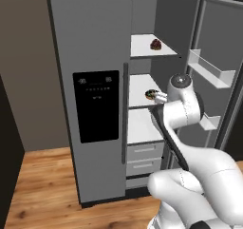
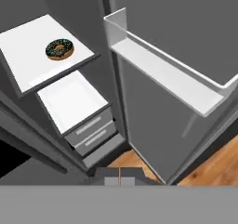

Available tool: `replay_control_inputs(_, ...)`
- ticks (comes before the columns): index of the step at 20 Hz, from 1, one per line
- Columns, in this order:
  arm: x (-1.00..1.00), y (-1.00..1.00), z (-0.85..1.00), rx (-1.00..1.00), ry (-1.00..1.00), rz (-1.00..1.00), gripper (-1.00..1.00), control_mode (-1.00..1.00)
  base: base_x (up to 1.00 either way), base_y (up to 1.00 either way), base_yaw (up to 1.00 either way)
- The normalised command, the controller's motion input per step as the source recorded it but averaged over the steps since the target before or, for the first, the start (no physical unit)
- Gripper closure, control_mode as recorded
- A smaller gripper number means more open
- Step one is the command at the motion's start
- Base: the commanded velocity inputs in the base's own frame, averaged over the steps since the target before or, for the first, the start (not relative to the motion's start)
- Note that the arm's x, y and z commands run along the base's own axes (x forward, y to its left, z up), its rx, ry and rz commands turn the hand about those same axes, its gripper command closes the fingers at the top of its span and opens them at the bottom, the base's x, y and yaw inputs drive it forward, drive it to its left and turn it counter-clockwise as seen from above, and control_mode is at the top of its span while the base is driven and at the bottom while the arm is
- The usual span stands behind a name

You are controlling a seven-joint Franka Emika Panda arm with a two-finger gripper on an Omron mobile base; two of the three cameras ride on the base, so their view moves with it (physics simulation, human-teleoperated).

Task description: Take the cake and donut from the fridge and place them on the empty tray on the dining counter.

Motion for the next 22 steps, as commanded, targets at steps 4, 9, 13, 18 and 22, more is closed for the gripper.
replay_control_inputs(4,-0.07,0.12,-0.28,0.0,0.24,0.34,1.0,-1.0,0.0,0.0,0.0)
replay_control_inputs(9,0.0,0.28,-0.34,0.0,0.21,0.33,1.0,-1.0,0.0,0.0,0.0)
replay_control_inputs(13,0.0,0.56,-0.26,-0.02,0.14,0.24,1.0,-1.0,0.0,0.0,0.0)
replay_control_inputs(18,-0.06,0.41,-0.37,-0.03,0.03,0.09,1.0,-1.0,0.0,0.0,0.0)
replay_control_inputs(22,0.0,0.08,-0.25,-0.02,0.0,0.06,1.0,-1.0,0.0,0.0,0.0)
